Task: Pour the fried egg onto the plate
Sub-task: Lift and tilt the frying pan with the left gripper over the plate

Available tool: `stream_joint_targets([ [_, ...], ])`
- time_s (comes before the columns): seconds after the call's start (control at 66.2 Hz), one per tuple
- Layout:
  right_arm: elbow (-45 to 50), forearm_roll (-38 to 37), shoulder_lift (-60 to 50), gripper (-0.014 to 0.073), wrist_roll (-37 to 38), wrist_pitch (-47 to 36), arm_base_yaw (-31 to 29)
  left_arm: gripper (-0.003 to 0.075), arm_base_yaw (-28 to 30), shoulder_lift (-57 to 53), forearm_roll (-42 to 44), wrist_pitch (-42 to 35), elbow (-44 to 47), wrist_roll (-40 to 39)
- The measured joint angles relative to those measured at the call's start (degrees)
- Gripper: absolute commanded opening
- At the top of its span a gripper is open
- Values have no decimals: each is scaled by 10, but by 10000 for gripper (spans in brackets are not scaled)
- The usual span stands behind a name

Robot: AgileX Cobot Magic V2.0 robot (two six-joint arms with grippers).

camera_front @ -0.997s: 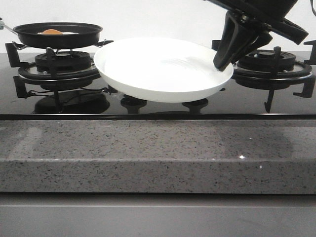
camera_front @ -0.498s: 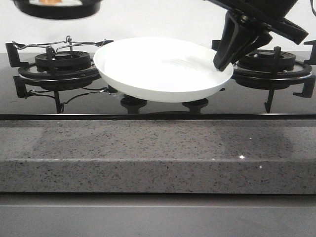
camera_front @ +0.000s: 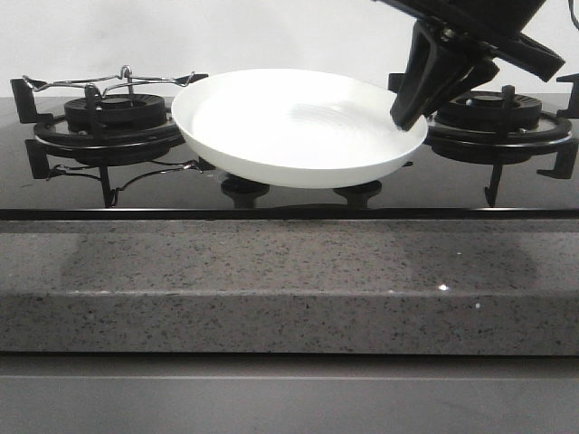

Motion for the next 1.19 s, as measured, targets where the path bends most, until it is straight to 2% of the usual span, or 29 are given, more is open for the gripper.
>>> stream_joint_targets([
  [0.106, 0, 0, 0, -66, 0, 0, 0, -20, -33, -22, 47, -19, 0, 0],
  [0.362, 0, 0, 0, -66, 0, 0, 0, -20, -158, -37, 154, -75, 2, 0],
  [0.785, 0, 0, 0, -66, 0, 0, 0, -20, -386, -37, 373, -245, 4, 4],
  [1.057, 0, 0, 0, -66, 2, 0, 0, -20, -494, -37, 511, -328, 4, 4],
  [1.193, 0, 0, 0, -66, 2, 0, 0, -20, -528, -38, 565, -348, 4, 4],
])
